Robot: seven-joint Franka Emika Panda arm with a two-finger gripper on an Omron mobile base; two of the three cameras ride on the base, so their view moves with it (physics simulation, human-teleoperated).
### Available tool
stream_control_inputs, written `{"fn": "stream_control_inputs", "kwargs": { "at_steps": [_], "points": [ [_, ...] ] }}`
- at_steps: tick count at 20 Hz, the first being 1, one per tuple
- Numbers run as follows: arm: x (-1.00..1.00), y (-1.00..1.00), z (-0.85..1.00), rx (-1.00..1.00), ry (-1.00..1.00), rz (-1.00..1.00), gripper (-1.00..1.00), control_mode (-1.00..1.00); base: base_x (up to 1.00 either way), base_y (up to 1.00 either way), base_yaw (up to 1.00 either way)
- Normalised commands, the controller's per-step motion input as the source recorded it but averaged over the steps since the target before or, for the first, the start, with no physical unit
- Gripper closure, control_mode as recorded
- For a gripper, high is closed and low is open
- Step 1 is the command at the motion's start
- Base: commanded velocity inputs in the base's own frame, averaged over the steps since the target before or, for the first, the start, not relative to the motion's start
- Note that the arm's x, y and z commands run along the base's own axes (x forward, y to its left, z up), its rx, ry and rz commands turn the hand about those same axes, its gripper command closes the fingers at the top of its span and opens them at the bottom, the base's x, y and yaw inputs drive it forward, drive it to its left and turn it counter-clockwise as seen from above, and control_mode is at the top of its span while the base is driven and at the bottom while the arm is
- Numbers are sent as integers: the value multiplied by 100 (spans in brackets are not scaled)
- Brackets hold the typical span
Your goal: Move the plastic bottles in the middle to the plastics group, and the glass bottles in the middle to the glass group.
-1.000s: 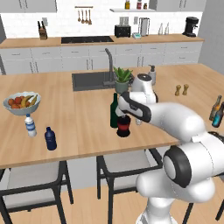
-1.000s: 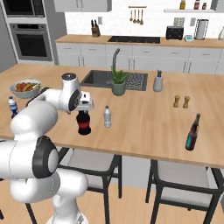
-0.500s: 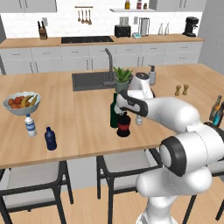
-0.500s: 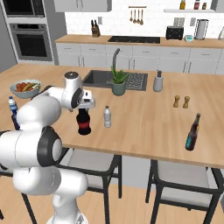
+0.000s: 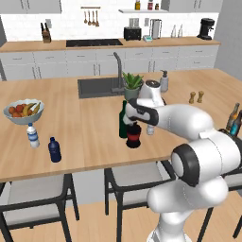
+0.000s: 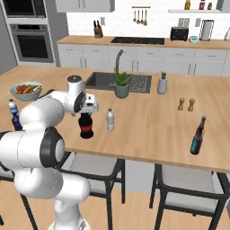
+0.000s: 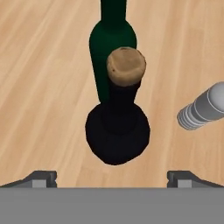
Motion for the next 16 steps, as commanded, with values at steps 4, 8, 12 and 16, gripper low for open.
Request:
{"fn": "stream_control_inputs", "kwargs": {
  "at_steps": [4,8,12,16],
  "points": [
    [11,0,-23,0,0,0,-100,-100,0,0,0],
    [11,0,-22,0,0,0,-100,-100,0,0,0],
    [6,0,-16,0,0,0,-100,-100,0,0,0],
    [11,0,-14,0,0,0,-100,-100,0,0,0]
  ]
}}
